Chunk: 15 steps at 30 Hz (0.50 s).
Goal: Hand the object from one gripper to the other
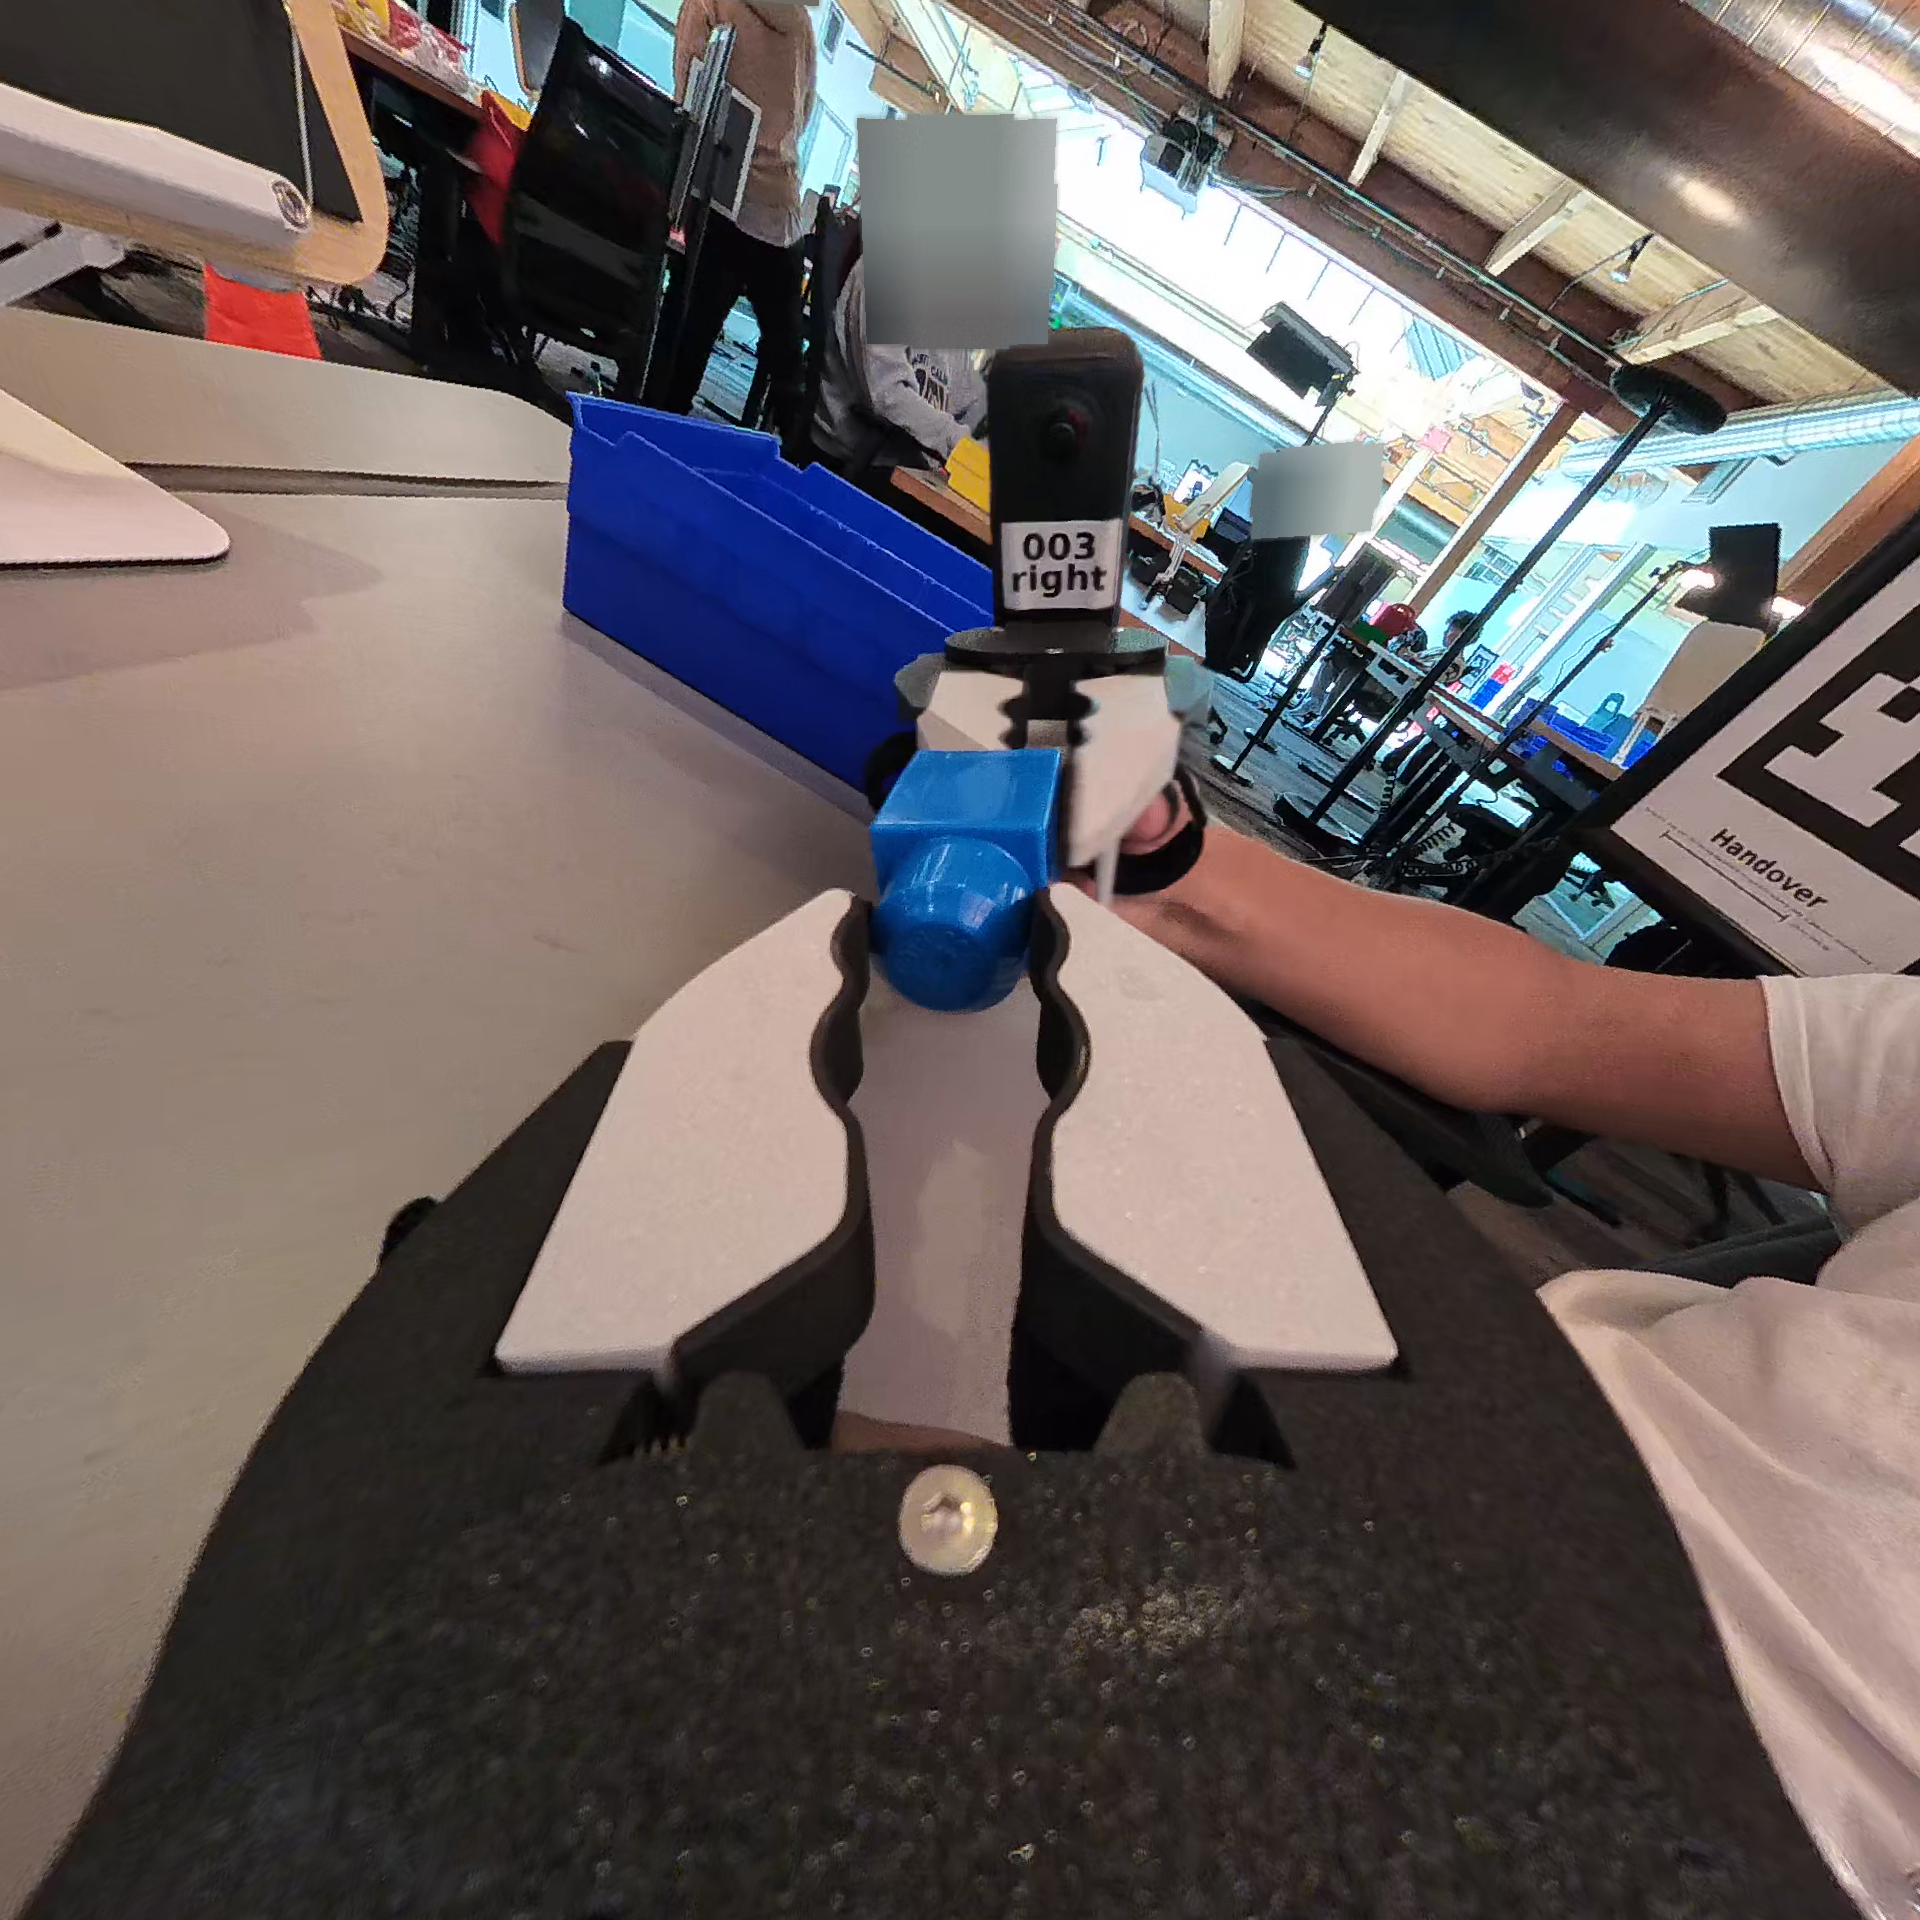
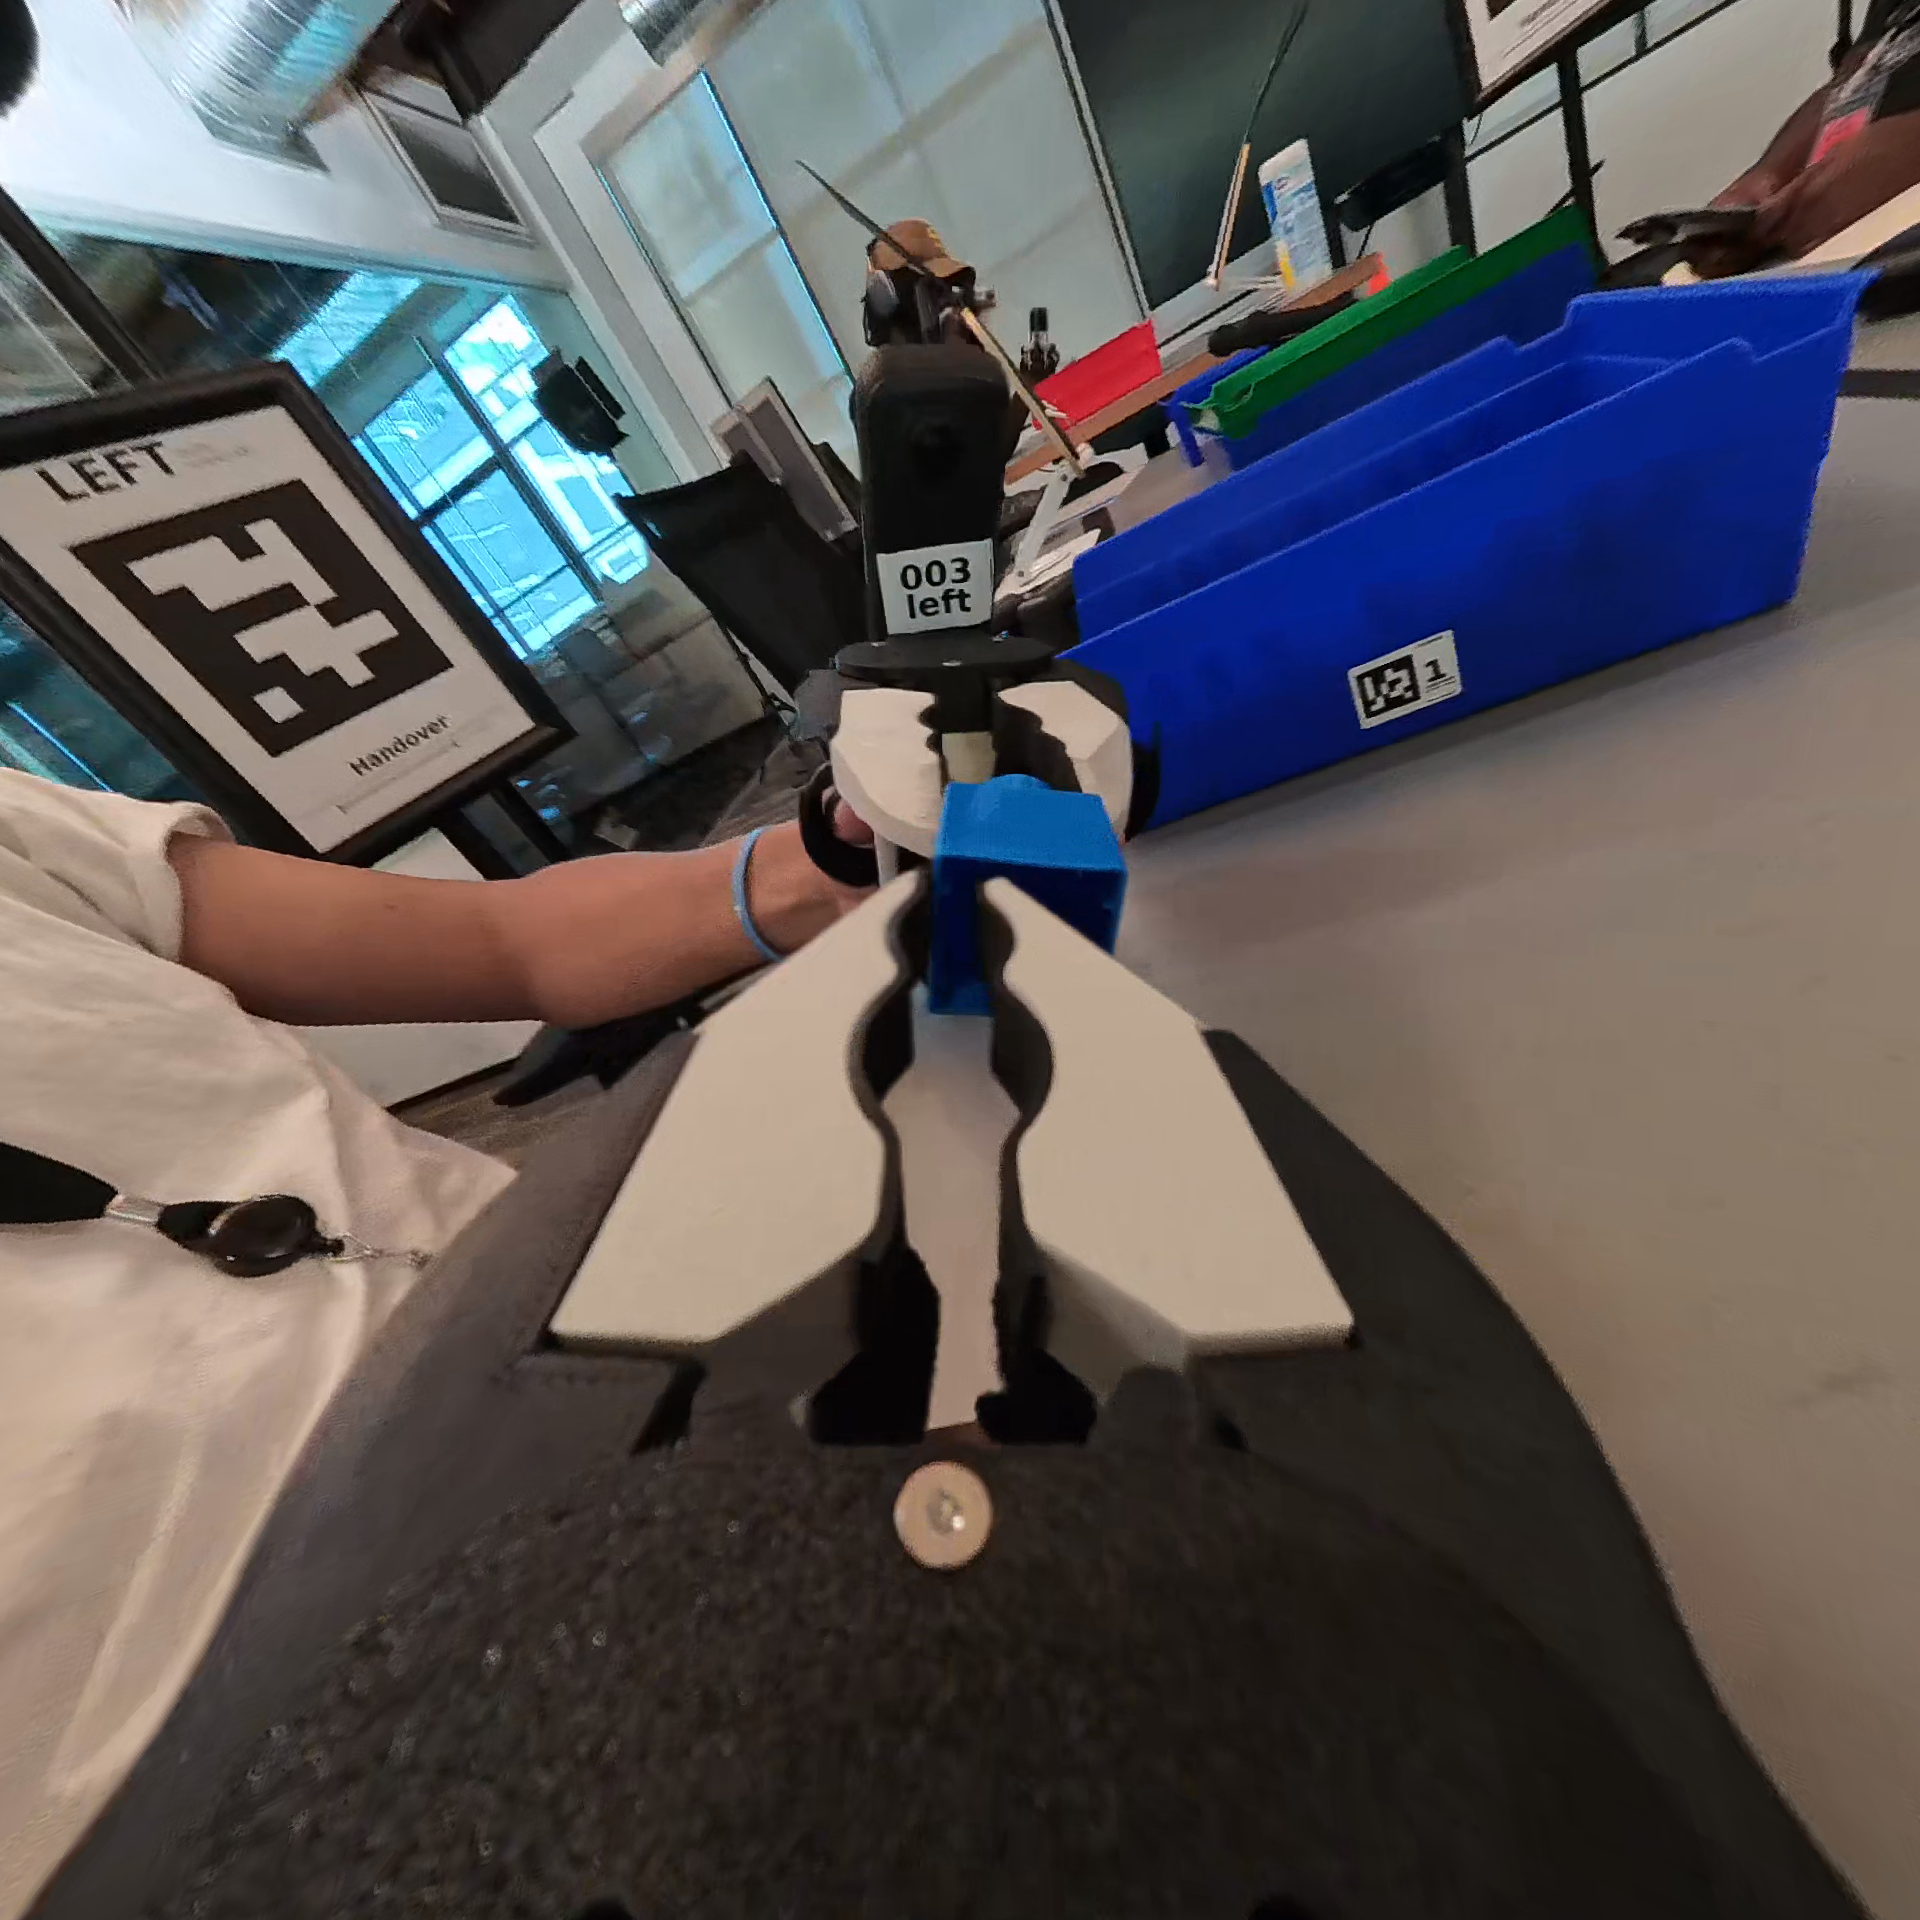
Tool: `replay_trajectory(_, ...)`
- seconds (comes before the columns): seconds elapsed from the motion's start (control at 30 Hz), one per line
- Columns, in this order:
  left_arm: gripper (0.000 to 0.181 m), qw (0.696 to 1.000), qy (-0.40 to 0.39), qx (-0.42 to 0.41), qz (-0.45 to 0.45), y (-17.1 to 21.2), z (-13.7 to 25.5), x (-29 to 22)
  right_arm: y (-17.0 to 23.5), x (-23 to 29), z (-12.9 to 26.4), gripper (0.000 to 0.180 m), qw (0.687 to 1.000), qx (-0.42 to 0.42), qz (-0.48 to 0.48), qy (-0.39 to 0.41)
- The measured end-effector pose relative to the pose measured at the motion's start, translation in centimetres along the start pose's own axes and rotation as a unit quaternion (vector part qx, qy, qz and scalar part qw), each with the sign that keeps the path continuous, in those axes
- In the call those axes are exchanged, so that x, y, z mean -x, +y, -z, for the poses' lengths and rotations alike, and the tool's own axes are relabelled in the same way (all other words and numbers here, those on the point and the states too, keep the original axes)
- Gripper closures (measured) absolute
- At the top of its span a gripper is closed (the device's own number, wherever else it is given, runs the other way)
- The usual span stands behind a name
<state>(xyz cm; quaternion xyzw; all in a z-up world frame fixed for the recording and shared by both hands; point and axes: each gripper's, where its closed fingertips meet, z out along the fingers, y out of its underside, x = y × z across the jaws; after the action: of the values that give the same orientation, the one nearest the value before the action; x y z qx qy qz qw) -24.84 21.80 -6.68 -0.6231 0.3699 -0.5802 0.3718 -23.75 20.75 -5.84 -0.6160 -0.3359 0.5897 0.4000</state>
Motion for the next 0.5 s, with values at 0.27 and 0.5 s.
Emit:
replay_trajectory(0.27,0.151,0.999,-0.049,-0.002,-0.020,0.3,0.0,1.5,0.4,-1.1,0.0,0.179,0.998,0.023,0.033,0.050)
replay_trajectory(0.5,0.136,0.988,-0.147,0.012,-0.055,0.6,0.7,4.3,1.7,-6.5,2.2,0.179,0.894,0.161,0.286,0.305)
